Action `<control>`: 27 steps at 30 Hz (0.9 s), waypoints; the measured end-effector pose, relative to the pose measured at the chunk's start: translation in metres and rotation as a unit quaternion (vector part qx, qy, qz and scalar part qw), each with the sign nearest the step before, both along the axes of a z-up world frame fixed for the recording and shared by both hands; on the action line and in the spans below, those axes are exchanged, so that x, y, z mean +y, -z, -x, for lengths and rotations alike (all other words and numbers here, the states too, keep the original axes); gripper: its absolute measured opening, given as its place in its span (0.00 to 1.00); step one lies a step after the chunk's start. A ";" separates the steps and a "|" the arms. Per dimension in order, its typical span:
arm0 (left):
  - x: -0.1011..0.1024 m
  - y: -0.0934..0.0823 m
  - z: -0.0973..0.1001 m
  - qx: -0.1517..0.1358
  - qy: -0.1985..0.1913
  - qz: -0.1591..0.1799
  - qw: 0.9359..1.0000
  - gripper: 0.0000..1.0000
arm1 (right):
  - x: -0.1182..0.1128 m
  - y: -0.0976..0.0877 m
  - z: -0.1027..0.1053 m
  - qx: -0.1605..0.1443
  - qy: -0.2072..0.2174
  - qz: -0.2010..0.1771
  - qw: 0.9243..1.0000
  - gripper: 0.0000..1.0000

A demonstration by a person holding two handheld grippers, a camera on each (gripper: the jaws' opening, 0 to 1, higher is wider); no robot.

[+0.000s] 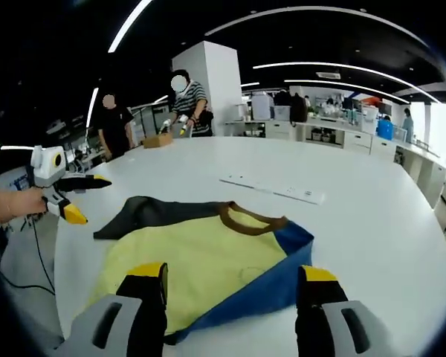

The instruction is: Fold the garment on the visible template until the final outline fits inside the template.

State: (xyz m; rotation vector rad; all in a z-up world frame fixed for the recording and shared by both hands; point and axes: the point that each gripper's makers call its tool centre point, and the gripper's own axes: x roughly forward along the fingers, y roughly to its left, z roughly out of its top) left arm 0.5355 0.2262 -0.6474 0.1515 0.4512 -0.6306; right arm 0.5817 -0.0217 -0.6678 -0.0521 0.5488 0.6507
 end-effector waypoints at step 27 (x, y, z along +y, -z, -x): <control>-0.114 0.044 0.110 0.045 0.145 0.015 0.988 0.45 | 0.010 0.030 0.071 -0.008 -0.007 0.023 1.000 0.23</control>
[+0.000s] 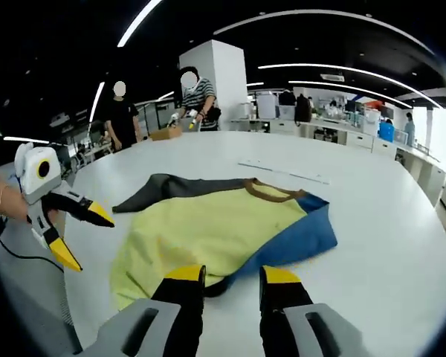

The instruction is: Fold the garment on the visible template until the final outline fits inside the template.

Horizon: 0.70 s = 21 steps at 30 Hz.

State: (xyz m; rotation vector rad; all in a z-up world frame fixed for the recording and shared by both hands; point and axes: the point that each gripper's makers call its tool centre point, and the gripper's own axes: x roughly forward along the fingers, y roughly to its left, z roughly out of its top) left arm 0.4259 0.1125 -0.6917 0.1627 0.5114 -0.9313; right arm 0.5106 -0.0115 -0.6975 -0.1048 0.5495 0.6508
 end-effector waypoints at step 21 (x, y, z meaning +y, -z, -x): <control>-0.036 0.049 0.011 0.010 0.037 -0.079 0.996 0.18 | 0.012 0.044 0.012 0.043 0.047 -0.014 0.998 0.04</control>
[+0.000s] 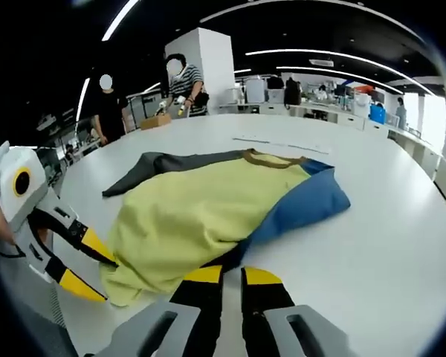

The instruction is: Fold the garment on the visible template until the final outline fits inside the template.

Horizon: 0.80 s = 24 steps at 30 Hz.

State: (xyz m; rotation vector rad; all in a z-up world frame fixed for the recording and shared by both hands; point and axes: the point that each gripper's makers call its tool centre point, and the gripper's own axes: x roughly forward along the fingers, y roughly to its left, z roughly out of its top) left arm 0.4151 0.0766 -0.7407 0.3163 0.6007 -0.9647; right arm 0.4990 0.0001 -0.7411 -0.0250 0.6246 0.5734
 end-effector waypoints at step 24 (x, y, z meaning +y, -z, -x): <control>0.010 -0.049 -0.022 -0.010 -0.045 0.066 0.997 0.00 | -0.005 -0.043 -0.013 -0.044 0.013 -0.003 0.999 0.00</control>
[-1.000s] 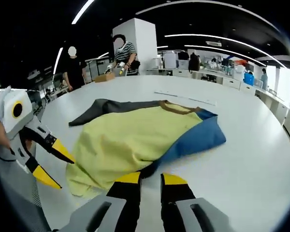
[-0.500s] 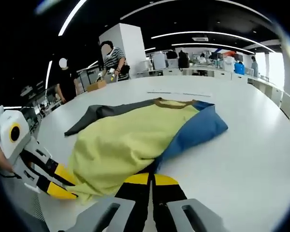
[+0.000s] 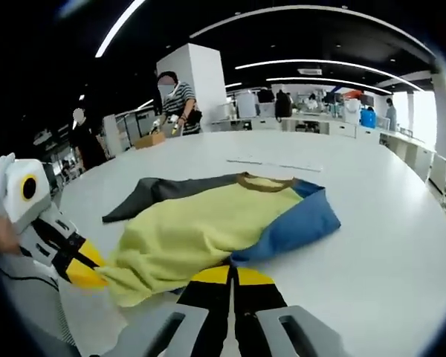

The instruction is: Fold the garment on the visible template until the final outline fits inside the template.

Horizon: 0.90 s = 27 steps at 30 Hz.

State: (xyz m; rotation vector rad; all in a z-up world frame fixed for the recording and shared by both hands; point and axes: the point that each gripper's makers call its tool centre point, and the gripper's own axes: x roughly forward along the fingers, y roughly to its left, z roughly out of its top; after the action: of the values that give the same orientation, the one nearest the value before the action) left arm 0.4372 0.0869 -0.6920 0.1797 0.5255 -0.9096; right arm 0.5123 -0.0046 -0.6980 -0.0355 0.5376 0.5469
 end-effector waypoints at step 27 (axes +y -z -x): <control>0.021 -0.021 -0.038 -0.002 -0.080 0.029 0.996 0.00 | -0.087 -0.053 -0.023 -0.015 0.065 0.027 0.997 0.00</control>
State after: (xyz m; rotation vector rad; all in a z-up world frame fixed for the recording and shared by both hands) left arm 0.4753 0.1080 -0.6707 0.0853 0.5010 -0.7665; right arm 0.5351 -0.0919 -0.6454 -0.0585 0.5220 0.4038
